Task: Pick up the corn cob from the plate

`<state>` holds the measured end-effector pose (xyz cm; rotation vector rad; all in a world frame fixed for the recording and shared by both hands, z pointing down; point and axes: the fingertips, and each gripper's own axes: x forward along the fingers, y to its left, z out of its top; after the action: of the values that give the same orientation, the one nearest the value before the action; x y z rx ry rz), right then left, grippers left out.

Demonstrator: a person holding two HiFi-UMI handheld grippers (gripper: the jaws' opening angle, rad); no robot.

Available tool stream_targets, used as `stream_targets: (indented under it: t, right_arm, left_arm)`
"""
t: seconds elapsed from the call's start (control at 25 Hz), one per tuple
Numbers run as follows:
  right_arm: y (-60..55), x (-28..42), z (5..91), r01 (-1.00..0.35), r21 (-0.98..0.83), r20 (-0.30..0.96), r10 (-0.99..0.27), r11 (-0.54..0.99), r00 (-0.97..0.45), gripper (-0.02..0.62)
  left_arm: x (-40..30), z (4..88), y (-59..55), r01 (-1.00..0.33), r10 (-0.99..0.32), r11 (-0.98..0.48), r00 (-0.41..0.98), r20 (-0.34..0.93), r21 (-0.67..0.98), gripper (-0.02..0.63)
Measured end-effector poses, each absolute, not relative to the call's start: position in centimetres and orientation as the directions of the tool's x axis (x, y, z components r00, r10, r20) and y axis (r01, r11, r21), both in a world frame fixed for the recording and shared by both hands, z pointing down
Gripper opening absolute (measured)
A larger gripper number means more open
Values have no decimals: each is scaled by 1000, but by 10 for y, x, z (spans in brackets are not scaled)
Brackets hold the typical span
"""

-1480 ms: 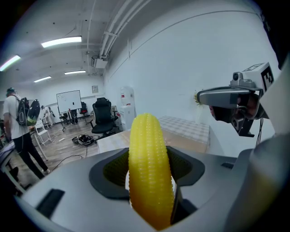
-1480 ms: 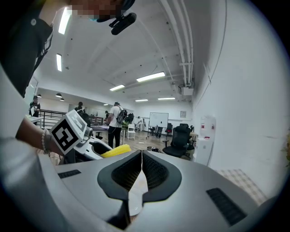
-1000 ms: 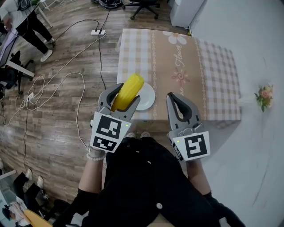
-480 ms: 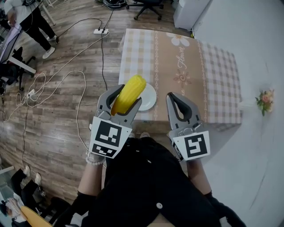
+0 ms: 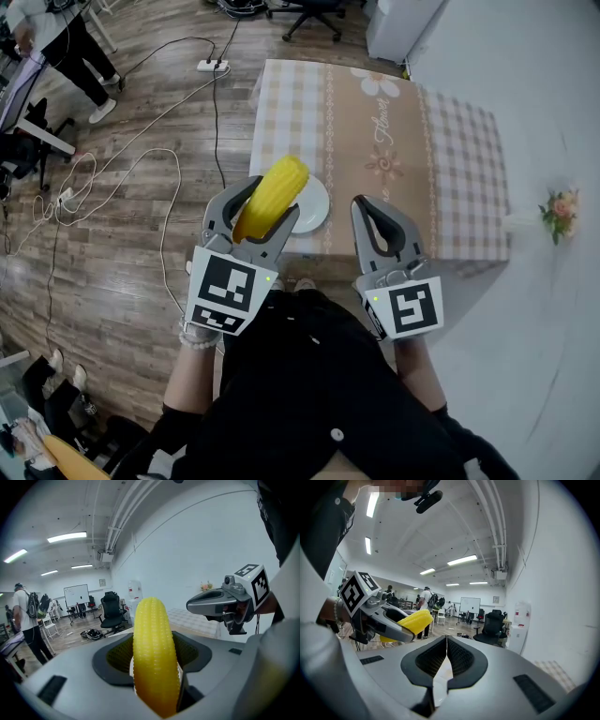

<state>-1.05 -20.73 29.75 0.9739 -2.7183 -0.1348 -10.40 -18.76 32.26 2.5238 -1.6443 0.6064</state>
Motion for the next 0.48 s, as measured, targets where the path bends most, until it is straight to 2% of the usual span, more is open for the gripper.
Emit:
stream_targets:
  t: [0.48]
  right_arm:
    - [-208,-8,300,-614,172,210,-638,770,-741,41]
  left_arm:
    - [-103,324,-189,-890,-862,-429,352,365,-154,261]
